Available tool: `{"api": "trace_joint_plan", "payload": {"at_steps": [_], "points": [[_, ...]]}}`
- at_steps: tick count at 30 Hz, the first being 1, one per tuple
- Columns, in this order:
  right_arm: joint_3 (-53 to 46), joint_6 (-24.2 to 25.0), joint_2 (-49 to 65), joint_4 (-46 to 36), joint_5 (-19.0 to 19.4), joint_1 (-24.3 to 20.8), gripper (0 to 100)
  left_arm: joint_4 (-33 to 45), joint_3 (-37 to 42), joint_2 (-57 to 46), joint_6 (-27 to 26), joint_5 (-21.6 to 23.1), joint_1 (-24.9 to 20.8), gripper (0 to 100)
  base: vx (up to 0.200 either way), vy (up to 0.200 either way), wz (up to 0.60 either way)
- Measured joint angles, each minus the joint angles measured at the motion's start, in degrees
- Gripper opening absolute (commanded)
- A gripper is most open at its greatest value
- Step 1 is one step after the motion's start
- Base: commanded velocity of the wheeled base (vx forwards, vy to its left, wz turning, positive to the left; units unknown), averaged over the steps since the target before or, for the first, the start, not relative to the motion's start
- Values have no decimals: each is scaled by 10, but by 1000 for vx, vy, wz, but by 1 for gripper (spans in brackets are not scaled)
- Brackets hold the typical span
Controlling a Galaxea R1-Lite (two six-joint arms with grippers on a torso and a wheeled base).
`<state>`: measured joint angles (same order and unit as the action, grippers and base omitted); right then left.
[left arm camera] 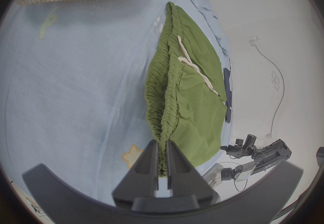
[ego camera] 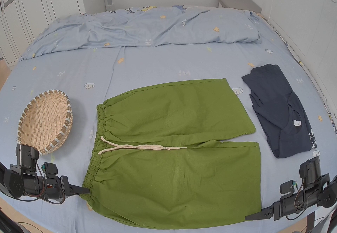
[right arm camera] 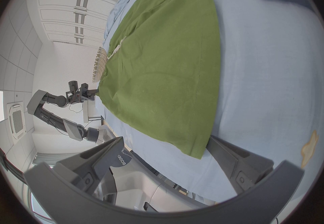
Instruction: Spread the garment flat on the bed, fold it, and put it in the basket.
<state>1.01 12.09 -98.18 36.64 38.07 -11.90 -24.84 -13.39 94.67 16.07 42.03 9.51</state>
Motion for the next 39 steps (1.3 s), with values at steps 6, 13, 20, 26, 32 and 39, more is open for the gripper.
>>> {"api": "trace_joint_plan", "payload": {"at_steps": [6, 13, 20, 26, 32, 39], "points": [[0, -12, -22, -9, -4, -9, 100, 0, 1, 0, 0, 0, 0, 0, 0, 0, 0], [0, -24, -34, -8, -5, -9, 100, 0, 3, -2, -1, 0, -1, 0, 0, 0, 0], [0, -19, -67, 47, 4, -7, 100, 0, 3, -2, -1, 0, -1, 0, 0, 0, 0], [0, -17, -96, 68, 24, -1, 0, 1, 2, -2, 0, 0, -1, 0, 0, 0, 0], [1, -16, -103, 54, 31, 10, 0, 1, 0, 0, 0, 0, 1, 0, 0, 0, 0], [0, -25, -87, 2, 34, 39, 0, 1, -1, 0, 0, 0, 5, 0, 0, 0, 0]]}}
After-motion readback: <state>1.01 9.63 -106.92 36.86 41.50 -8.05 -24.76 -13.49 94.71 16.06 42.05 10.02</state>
